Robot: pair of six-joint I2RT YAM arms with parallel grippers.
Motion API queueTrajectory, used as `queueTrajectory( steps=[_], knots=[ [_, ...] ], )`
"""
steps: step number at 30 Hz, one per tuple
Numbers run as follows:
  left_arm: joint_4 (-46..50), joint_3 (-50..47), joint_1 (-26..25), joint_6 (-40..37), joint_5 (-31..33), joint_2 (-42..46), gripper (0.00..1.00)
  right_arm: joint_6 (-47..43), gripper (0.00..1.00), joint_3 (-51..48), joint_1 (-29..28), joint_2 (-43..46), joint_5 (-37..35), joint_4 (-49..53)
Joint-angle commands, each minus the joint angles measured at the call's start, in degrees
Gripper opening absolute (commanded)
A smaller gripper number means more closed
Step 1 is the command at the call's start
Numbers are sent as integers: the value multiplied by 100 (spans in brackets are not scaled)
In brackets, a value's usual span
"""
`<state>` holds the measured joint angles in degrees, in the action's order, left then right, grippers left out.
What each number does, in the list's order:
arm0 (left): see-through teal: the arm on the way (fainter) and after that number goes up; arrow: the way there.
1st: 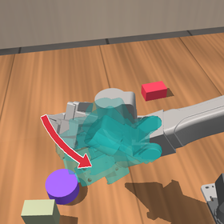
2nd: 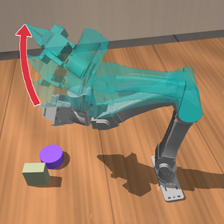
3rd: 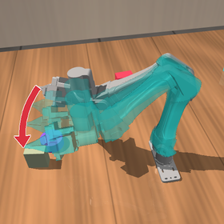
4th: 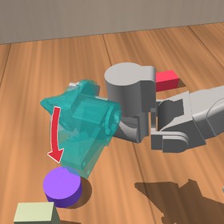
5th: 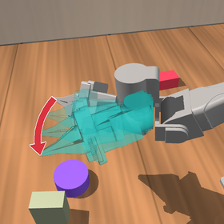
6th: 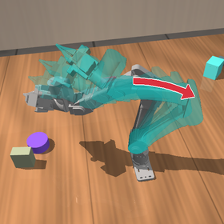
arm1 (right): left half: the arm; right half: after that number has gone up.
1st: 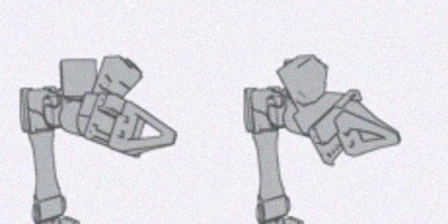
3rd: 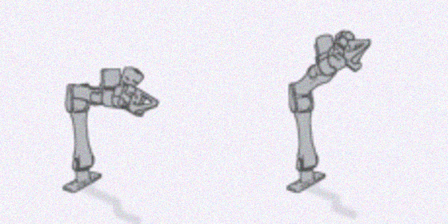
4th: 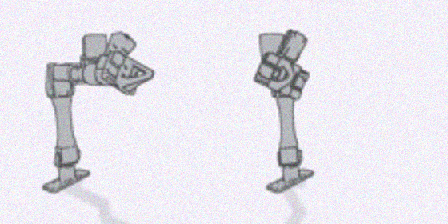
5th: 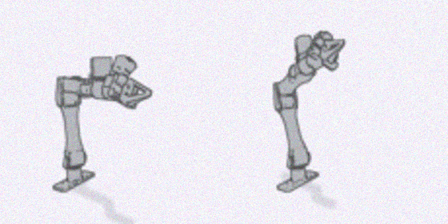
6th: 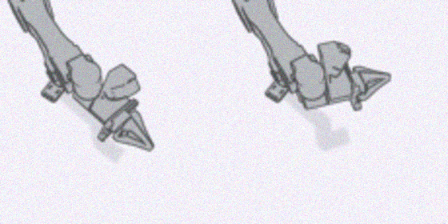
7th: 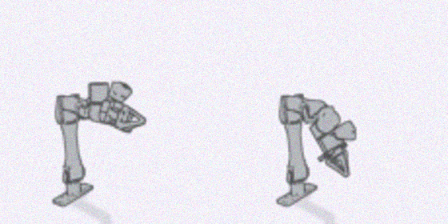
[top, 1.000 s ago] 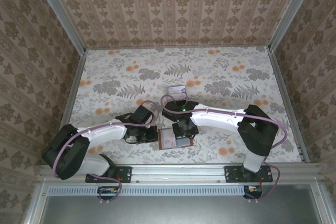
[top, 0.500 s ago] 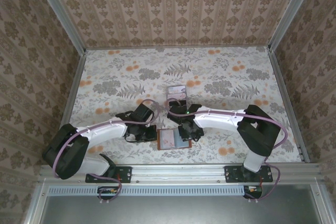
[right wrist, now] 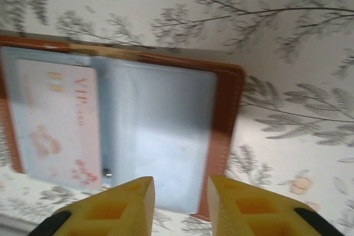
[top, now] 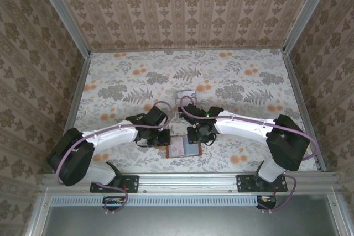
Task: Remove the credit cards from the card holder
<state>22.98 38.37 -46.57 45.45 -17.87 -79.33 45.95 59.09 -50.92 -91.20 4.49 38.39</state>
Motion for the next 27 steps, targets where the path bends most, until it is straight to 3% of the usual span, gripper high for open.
queueTrajectory(
  steps=[1, 12, 27],
  knots=[
    [-169, 153, -76, 121, -83, -197, 7, 305, 27, -309, 88, 112, 825, -819],
    [-351, 16, -80, 66, -191, -531, 5, 774, 22, -849, 196, -322, 1858, -2583],
    [14, -177, -72, 70, 1, -193, 4, 592, 22, -785, 188, -624, 1664, -2306]
  ],
)
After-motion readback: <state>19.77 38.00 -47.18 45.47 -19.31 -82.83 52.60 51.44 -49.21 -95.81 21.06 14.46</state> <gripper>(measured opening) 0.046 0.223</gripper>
